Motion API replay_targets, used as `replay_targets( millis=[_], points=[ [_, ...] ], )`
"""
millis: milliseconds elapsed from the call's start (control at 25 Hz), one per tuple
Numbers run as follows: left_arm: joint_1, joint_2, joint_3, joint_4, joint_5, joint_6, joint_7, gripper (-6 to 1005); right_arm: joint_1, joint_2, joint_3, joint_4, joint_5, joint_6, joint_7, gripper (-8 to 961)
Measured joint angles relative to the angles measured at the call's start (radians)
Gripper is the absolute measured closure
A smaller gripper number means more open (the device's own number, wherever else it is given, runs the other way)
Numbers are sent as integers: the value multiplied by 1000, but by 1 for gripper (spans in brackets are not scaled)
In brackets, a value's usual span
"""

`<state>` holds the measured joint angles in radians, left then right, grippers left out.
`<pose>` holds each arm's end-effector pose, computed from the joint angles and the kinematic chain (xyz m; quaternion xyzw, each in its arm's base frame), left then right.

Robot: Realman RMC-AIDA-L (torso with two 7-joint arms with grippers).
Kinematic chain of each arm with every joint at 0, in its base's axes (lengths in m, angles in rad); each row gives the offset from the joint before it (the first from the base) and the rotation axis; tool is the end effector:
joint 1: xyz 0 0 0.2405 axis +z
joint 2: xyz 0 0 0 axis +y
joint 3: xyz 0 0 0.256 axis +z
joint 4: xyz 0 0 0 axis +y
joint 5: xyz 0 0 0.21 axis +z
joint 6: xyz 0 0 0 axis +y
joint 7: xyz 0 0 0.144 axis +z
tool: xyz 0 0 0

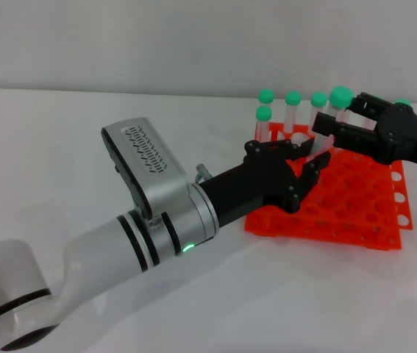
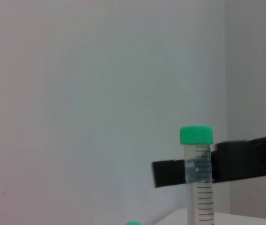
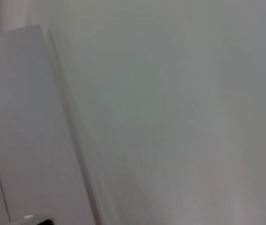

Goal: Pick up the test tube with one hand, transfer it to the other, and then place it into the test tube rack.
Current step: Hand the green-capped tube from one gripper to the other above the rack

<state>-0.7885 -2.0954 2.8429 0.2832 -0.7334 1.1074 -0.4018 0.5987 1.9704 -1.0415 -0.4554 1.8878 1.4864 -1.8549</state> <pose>-0.1591 0.3473 -0.1237 -0.8901 -0.0890 -0.3689 0.2522 0.2103 0.3709 0.0267 -0.8706 0.1822 0.4258 0.1661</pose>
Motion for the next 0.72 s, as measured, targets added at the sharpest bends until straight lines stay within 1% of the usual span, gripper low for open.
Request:
replay_targets(
  millis=[160, 400, 720],
  points=[
    [3, 0, 0, 7, 0, 0, 0, 808, 0, 5, 1, 0, 3, -16, 3, 176],
    [11, 0, 0, 9, 0, 0, 0, 807, -7, 2, 2, 0, 5, -13, 0, 359],
    [12, 0, 0, 10, 1, 1, 0, 807, -17, 4, 2, 0, 3, -8, -20, 581]
  ],
)
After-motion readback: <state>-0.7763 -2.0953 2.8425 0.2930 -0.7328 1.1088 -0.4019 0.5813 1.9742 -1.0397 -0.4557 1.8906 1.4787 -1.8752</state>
